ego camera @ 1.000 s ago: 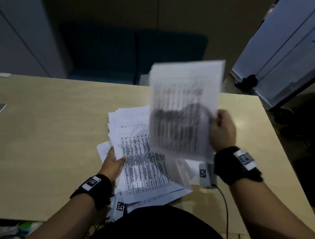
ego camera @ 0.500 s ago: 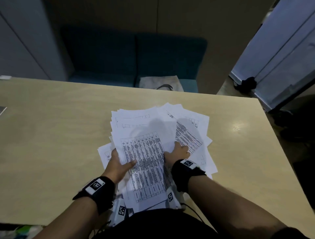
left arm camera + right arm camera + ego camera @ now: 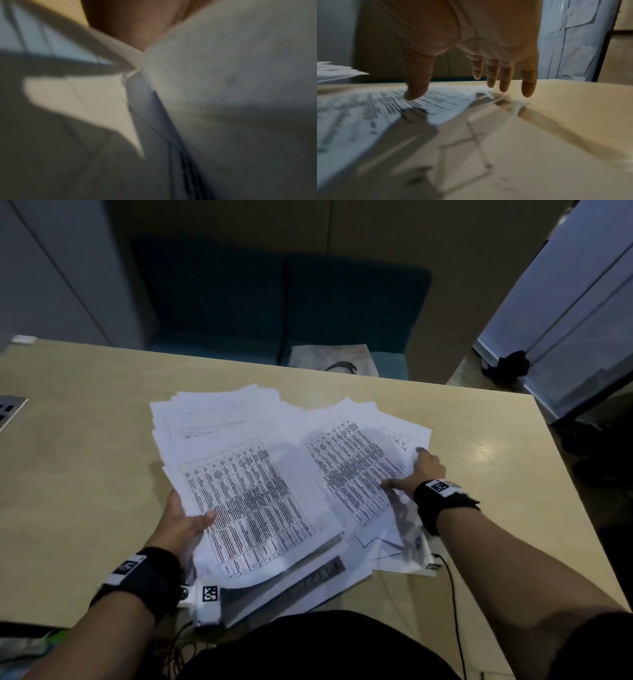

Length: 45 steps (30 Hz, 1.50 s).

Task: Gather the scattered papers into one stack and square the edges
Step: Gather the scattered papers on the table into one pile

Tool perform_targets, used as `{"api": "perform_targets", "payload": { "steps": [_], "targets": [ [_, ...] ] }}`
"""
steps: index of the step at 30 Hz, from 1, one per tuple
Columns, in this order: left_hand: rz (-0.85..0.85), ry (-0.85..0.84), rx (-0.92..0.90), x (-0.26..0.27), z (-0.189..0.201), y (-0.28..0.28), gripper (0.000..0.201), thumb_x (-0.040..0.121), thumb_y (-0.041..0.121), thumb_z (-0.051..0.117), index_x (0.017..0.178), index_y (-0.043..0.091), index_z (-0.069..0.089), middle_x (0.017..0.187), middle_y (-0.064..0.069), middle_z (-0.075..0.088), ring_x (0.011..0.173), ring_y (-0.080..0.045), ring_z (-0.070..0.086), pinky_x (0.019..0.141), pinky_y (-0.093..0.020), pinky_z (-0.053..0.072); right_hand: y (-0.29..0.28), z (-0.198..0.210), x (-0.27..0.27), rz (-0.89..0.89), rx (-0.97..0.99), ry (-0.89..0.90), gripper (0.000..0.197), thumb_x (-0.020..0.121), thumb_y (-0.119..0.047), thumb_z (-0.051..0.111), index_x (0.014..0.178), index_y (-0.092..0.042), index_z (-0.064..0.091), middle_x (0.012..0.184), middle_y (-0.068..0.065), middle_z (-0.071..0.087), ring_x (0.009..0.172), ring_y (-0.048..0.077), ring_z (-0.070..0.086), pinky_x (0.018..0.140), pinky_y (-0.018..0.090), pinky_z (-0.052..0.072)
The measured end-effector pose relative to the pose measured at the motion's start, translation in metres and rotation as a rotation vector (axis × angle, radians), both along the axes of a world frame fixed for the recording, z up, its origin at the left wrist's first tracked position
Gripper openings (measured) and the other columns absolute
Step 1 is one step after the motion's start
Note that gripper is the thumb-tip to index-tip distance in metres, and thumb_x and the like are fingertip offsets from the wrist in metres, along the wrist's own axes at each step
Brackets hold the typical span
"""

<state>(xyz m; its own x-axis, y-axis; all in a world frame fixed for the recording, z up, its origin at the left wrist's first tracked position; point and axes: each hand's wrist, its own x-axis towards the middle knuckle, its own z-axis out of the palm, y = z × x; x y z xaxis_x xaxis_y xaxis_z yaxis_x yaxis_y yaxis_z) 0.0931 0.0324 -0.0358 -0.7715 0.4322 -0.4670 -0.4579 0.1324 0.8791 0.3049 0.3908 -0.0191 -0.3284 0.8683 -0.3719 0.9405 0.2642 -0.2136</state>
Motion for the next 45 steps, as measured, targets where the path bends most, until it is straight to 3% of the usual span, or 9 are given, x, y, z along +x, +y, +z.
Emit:
{"api": "perform_targets", "payload": {
  "steps": [6, 10, 12, 17, 20, 23, 30, 37, 45],
  "targets": [
    [0.024, -0.082, -0.074, -0.008, -0.025, -0.014, 0.086, 0.088, -0.014, 0.061, 0.155, 0.022, 0.020, 0.166, -0.004, 0.010, 0.148, -0.027, 0.022, 0.114, -0.038, 0.025, 0.012, -0.002, -0.002, -0.071, -0.207, 0.000, 0.121, 0.040, -0.050, 0.093, 0.136, -0.012, 0.030, 0.126, 0.013, 0.052, 0.117, 0.037, 0.051, 0.091, 0.043, 0.048],
    [0.020, -0.100, -0.045, -0.004, -0.026, -0.006, 0.087, 0.089, -0.015, 0.058, 0.156, 0.025, 0.019, 0.166, -0.001, 0.009, 0.148, -0.026, 0.023, 0.112, -0.036, 0.028, 0.007, -0.004, -0.006, 0.003, -0.161, -0.047, 0.061, 0.067, -0.051, 0.080, 0.105, -0.009, 0.060, 0.096, 0.010, 0.064, 0.081, 0.027, 0.062, 0.075, 0.035, 0.054],
    [0.010, -0.119, -0.058, -0.004, -0.030, -0.004, 0.089, 0.089, -0.013, 0.060, 0.156, 0.026, 0.018, 0.166, -0.001, 0.007, 0.148, -0.027, 0.022, 0.113, -0.038, 0.029, 0.006, -0.004, -0.005, -0.123, -0.091, -0.023, 0.047, 0.079, -0.047, 0.070, 0.105, -0.008, 0.063, 0.112, 0.015, 0.058, 0.093, 0.032, 0.059, 0.082, 0.038, 0.052],
    [-0.006, -0.132, -0.074, -0.004, -0.040, -0.001, 0.090, 0.088, -0.008, 0.064, 0.154, 0.031, 0.018, 0.167, -0.002, 0.005, 0.149, -0.027, 0.021, 0.113, -0.042, 0.030, -0.003, 0.000, -0.007, -0.386, -0.038, 0.010, 0.070, 0.068, -0.035, 0.081, 0.120, -0.005, 0.046, 0.127, 0.017, 0.043, 0.120, 0.035, 0.044, 0.094, 0.044, 0.044],
    [-0.006, -0.138, -0.092, -0.004, -0.039, 0.000, 0.092, 0.089, -0.007, 0.065, 0.155, 0.031, 0.015, 0.167, -0.002, 0.001, 0.150, -0.027, 0.019, 0.113, -0.042, 0.029, -0.003, 0.003, -0.015, -0.537, -0.212, 0.221, 0.097, 0.054, -0.021, 0.093, 0.129, -0.003, 0.033, 0.112, 0.018, 0.054, 0.110, 0.039, 0.055, 0.086, 0.047, 0.051],
    [0.027, -0.104, -0.116, 0.002, -0.032, 0.004, 0.090, 0.092, -0.008, 0.060, 0.157, 0.028, 0.010, 0.167, -0.002, -0.004, 0.151, -0.027, 0.012, 0.113, -0.039, 0.026, -0.002, 0.007, -0.012, -0.505, -0.328, 0.230, 0.067, 0.060, -0.016, 0.090, 0.111, -0.001, 0.048, 0.095, 0.018, 0.060, 0.088, 0.035, 0.059, 0.081, 0.044, 0.052],
    [-0.004, -0.038, -0.151, 0.005, -0.032, 0.006, 0.088, 0.093, -0.006, 0.059, 0.158, 0.025, 0.008, 0.167, -0.002, -0.004, 0.152, -0.025, 0.006, 0.111, -0.037, 0.023, -0.013, 0.011, 0.002, -0.328, -0.056, 0.413, 0.012, 0.086, -0.015, 0.056, 0.094, -0.011, 0.065, 0.076, 0.011, 0.063, 0.067, 0.030, 0.061, 0.061, 0.029, 0.048],
    [-0.136, 0.030, -0.270, -0.003, -0.043, 0.003, 0.087, 0.088, 0.010, 0.072, 0.152, 0.033, 0.017, 0.164, 0.003, 0.015, 0.150, -0.027, 0.017, 0.117, -0.052, 0.023, -0.012, 0.059, 0.020, -0.254, 0.272, 0.622, 0.022, 0.092, -0.013, 0.049, 0.099, -0.017, 0.069, 0.081, 0.011, 0.062, 0.075, 0.029, 0.055, 0.068, 0.027, 0.039],
    [-0.164, 0.083, -0.302, 0.003, -0.040, 0.011, 0.087, 0.089, 0.009, 0.070, 0.155, 0.027, 0.016, 0.165, 0.000, 0.014, 0.151, -0.026, 0.016, 0.119, -0.049, 0.019, -0.003, 0.100, 0.045, -0.304, 0.466, 0.737, 0.032, 0.087, -0.002, 0.044, 0.106, -0.014, 0.067, 0.087, 0.016, 0.061, 0.081, 0.032, 0.055, 0.068, 0.031, 0.037]
  ]
}}
